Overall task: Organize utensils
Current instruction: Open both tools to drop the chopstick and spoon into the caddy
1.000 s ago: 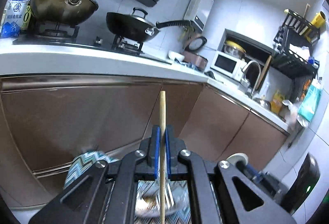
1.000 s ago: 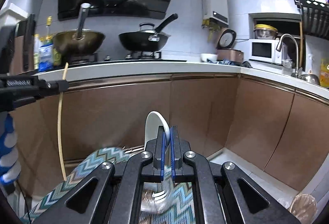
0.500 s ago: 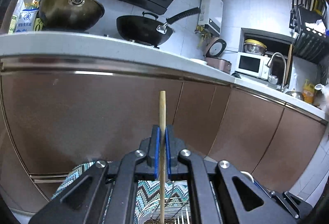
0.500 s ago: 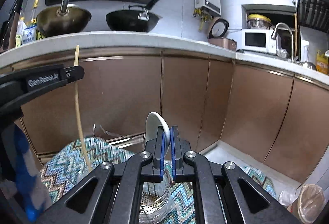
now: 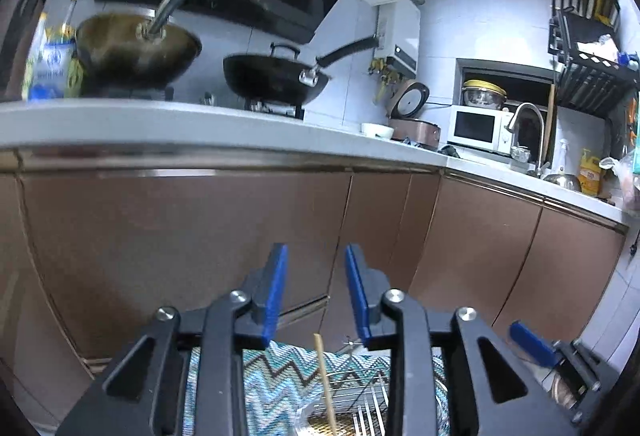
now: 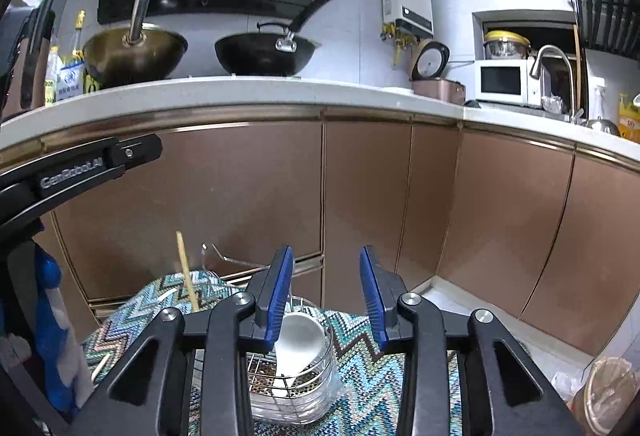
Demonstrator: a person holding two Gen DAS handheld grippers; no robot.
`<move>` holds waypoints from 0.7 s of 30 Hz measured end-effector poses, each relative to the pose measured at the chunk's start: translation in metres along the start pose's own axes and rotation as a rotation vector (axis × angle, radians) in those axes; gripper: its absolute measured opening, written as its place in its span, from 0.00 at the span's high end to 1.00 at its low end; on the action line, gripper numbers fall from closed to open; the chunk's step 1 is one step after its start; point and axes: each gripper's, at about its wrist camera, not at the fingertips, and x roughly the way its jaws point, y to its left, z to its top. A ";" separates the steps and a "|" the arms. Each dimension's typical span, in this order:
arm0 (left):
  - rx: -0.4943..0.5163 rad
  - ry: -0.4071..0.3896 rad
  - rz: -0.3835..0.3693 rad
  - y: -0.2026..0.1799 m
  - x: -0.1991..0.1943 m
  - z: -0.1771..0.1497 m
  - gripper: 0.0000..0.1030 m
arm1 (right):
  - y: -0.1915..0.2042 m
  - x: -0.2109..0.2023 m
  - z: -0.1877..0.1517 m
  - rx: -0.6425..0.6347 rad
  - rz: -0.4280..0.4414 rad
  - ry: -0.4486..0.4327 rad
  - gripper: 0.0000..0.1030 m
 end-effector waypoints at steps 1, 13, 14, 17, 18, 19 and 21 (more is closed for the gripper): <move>0.009 -0.001 0.000 0.001 -0.007 0.006 0.72 | -0.002 -0.009 0.005 0.004 -0.002 -0.006 0.66; 0.055 0.059 0.019 0.026 -0.096 0.048 0.72 | -0.032 -0.119 0.042 0.030 -0.011 -0.070 0.66; 0.055 0.069 0.020 0.028 -0.103 0.050 0.72 | -0.034 -0.128 0.042 0.032 -0.012 -0.072 0.66; 0.061 0.091 0.024 0.034 -0.120 0.054 0.72 | -0.038 -0.145 0.042 0.041 -0.014 -0.073 0.66; 0.063 0.097 0.023 0.037 -0.126 0.055 0.72 | -0.039 -0.152 0.041 0.047 -0.014 -0.073 0.66; 0.066 0.104 0.022 0.039 -0.132 0.056 0.72 | -0.041 -0.157 0.040 0.054 -0.014 -0.071 0.66; 0.070 0.117 0.016 0.046 -0.147 0.054 0.72 | -0.043 -0.167 0.038 0.067 -0.013 -0.069 0.66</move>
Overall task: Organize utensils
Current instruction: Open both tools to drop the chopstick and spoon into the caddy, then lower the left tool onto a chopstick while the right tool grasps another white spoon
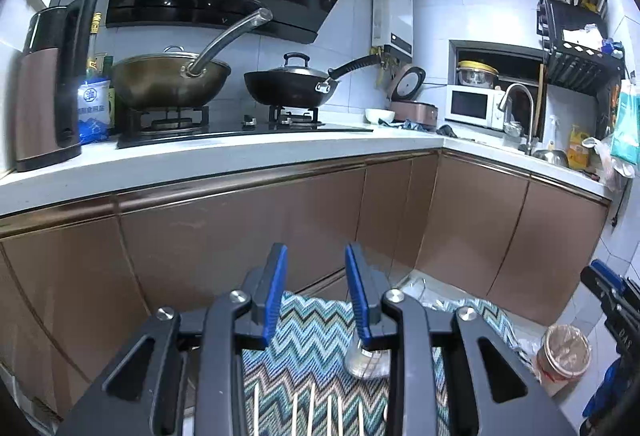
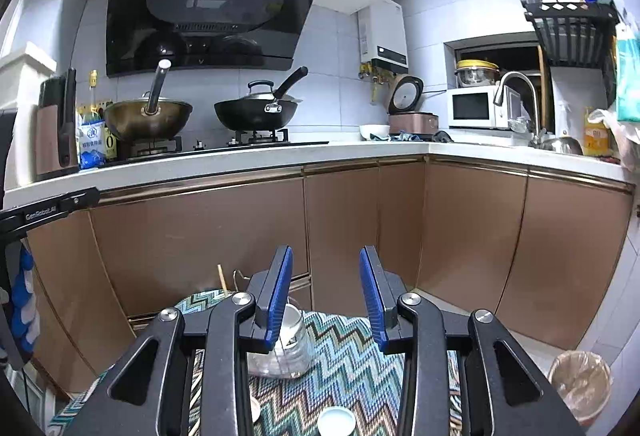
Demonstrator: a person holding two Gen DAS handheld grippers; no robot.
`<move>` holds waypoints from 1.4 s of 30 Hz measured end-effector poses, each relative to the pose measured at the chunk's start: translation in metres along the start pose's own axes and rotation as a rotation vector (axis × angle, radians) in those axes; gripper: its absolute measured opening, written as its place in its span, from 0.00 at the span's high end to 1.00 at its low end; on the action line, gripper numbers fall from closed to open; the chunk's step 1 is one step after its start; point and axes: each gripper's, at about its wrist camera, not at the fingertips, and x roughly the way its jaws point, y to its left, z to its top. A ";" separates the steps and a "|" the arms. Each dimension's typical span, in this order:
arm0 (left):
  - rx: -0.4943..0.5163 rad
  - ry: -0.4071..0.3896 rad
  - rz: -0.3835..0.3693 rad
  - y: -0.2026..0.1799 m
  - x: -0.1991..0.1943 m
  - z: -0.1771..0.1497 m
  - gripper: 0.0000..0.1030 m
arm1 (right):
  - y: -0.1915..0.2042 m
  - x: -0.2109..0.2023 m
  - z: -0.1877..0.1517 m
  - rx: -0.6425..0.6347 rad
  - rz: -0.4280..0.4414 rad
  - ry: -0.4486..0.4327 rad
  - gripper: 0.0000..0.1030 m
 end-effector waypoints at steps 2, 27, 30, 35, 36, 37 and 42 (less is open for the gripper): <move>0.006 0.009 -0.003 0.006 -0.012 -0.003 0.72 | -0.002 -0.010 -0.001 0.011 -0.003 0.000 0.66; -0.033 0.597 -0.241 0.033 0.045 -0.118 0.73 | -0.033 -0.001 -0.076 0.117 0.064 0.300 0.68; -0.047 0.694 -0.265 0.027 0.078 -0.137 0.73 | -0.043 0.020 -0.096 0.135 0.100 0.390 0.68; -0.061 0.829 -0.274 0.013 0.132 -0.169 0.73 | -0.061 0.062 -0.138 0.204 0.186 0.568 0.69; -0.070 0.838 -0.257 0.011 0.142 -0.173 0.73 | -0.065 0.072 -0.148 0.214 0.196 0.604 0.70; -0.073 0.852 -0.246 0.011 0.151 -0.178 0.73 | -0.067 0.077 -0.154 0.218 0.199 0.622 0.71; -0.085 0.902 -0.212 0.012 0.190 -0.193 0.77 | -0.078 0.100 -0.175 0.231 0.214 0.686 0.72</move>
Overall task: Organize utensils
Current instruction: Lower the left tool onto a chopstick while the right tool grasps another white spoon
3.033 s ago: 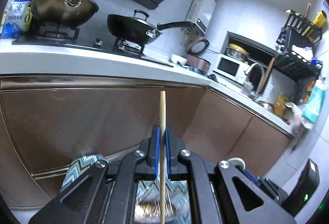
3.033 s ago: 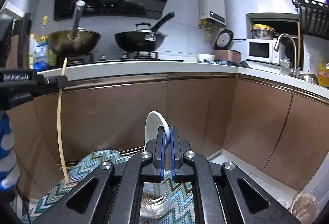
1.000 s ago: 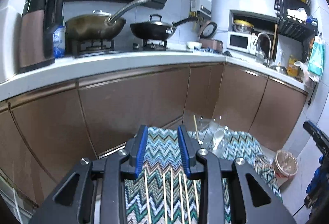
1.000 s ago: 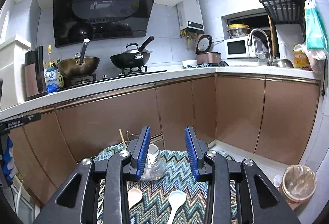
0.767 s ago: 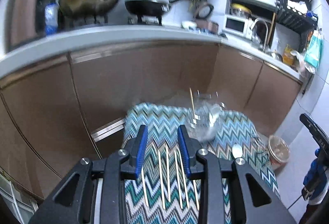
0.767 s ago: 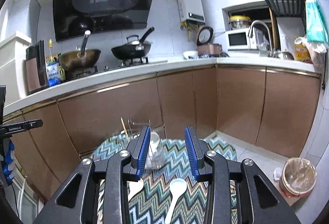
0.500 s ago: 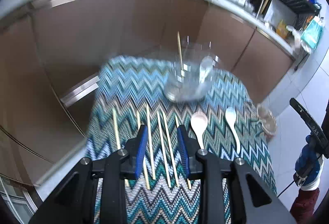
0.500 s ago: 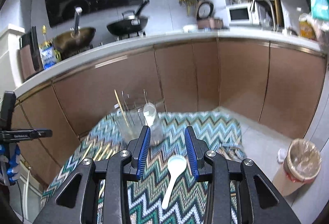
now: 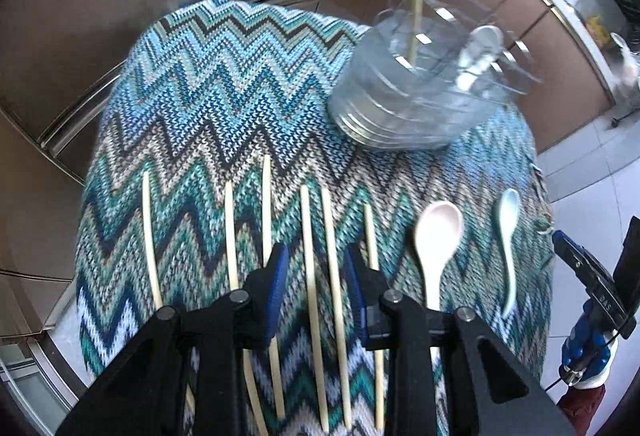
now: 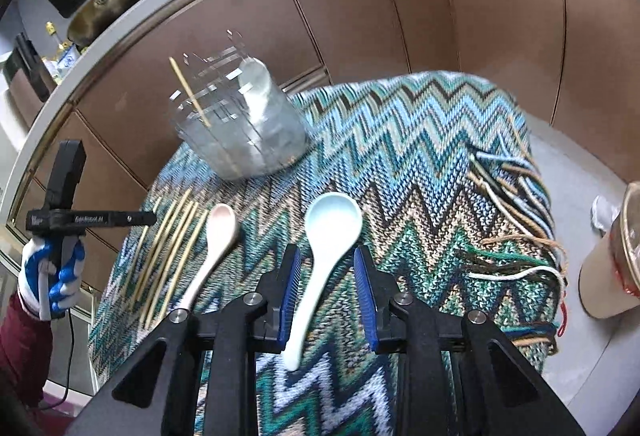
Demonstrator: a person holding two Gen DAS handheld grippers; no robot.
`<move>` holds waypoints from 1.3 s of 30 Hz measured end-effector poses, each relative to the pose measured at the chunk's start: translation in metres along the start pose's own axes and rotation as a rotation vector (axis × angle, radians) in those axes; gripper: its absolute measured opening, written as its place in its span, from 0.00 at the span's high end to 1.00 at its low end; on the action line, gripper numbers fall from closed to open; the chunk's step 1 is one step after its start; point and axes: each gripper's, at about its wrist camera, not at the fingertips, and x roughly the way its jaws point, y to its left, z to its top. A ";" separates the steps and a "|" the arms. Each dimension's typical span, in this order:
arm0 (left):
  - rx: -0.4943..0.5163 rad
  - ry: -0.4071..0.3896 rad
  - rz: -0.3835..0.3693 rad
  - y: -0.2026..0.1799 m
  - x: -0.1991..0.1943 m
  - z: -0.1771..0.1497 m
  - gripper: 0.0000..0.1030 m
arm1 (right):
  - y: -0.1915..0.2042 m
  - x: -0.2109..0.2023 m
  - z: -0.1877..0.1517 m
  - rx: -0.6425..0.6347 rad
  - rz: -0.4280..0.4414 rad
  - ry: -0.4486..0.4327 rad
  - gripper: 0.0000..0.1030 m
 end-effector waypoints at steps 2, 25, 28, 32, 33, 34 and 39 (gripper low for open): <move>-0.005 0.017 0.013 0.002 0.009 0.006 0.79 | -0.004 0.010 0.001 -0.004 0.003 0.019 0.72; 0.006 0.143 0.099 0.004 0.062 0.046 0.91 | -0.024 0.080 0.042 -0.072 0.134 0.194 0.73; 0.019 0.149 0.117 -0.001 0.065 0.052 0.91 | -0.025 0.090 0.045 -0.092 0.155 0.228 0.76; 0.054 0.151 0.118 -0.016 0.069 0.057 0.92 | -0.017 0.102 0.048 -0.144 0.172 0.264 0.82; 0.055 0.150 0.124 -0.020 0.069 0.057 0.92 | -0.015 0.105 0.049 -0.162 0.167 0.271 0.86; 0.057 0.149 0.130 -0.023 0.069 0.058 0.92 | -0.013 0.108 0.049 -0.174 0.159 0.277 0.88; 0.068 0.142 0.149 -0.038 0.074 0.056 0.93 | -0.005 0.112 0.050 -0.220 0.143 0.272 0.91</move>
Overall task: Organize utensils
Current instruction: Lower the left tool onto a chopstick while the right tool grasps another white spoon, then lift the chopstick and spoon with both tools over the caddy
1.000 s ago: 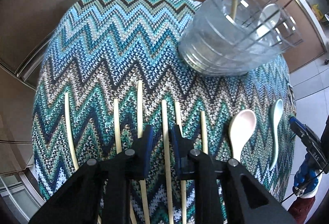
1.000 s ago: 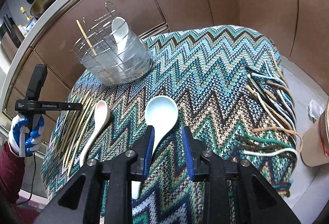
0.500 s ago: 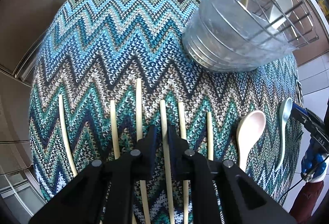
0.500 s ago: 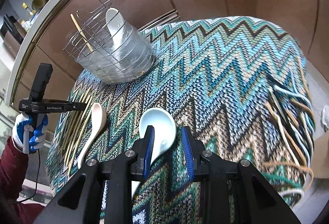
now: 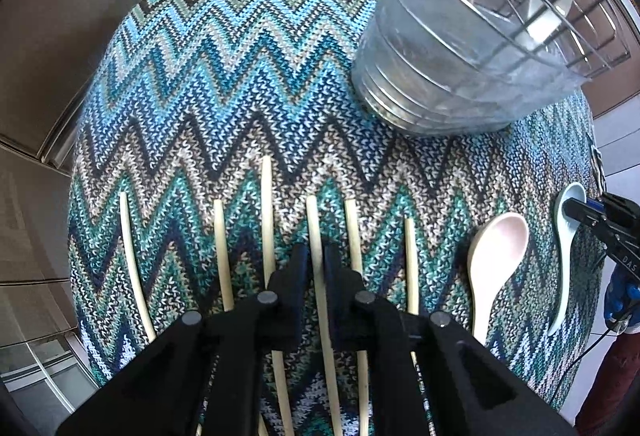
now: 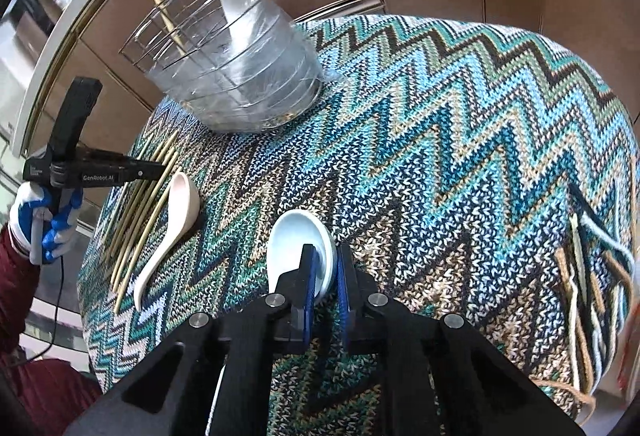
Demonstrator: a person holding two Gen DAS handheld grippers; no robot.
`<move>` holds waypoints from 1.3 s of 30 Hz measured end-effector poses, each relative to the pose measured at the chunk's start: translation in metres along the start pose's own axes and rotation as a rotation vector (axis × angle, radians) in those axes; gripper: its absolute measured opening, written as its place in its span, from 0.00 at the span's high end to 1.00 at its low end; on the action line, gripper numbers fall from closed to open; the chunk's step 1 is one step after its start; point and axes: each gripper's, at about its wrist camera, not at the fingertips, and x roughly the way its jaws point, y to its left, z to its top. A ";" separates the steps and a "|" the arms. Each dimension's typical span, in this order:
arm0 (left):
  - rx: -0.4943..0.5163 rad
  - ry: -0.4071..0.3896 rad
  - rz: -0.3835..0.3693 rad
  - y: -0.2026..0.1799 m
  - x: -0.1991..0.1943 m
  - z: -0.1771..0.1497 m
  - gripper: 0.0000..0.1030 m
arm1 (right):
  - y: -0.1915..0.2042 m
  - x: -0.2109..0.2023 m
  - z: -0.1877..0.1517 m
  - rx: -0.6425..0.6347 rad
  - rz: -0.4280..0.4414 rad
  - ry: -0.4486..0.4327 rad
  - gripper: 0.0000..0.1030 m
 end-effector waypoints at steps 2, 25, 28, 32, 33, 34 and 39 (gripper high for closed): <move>0.004 -0.005 0.005 -0.002 0.001 -0.001 0.94 | 0.001 -0.002 -0.002 -0.005 -0.009 -0.009 0.91; 0.044 -0.215 -0.025 -0.010 -0.082 -0.081 0.96 | 0.073 -0.109 -0.035 -0.145 -0.173 -0.238 0.93; 0.051 -0.261 -0.020 -0.003 -0.104 -0.099 0.96 | 0.086 -0.119 -0.040 -0.158 -0.189 -0.266 0.93; 0.059 -0.315 -0.016 -0.001 -0.132 -0.115 0.96 | 0.104 -0.128 -0.046 -0.169 -0.205 -0.297 0.93; 0.061 -0.329 -0.013 0.002 -0.136 -0.118 0.96 | 0.108 -0.130 -0.048 -0.172 -0.208 -0.303 0.93; 0.062 -0.343 -0.009 0.002 -0.142 -0.121 0.96 | 0.113 -0.132 -0.050 -0.175 -0.212 -0.309 0.93; 0.059 -0.425 0.015 0.011 -0.160 -0.120 0.96 | 0.131 -0.145 -0.056 -0.192 -0.230 -0.344 0.93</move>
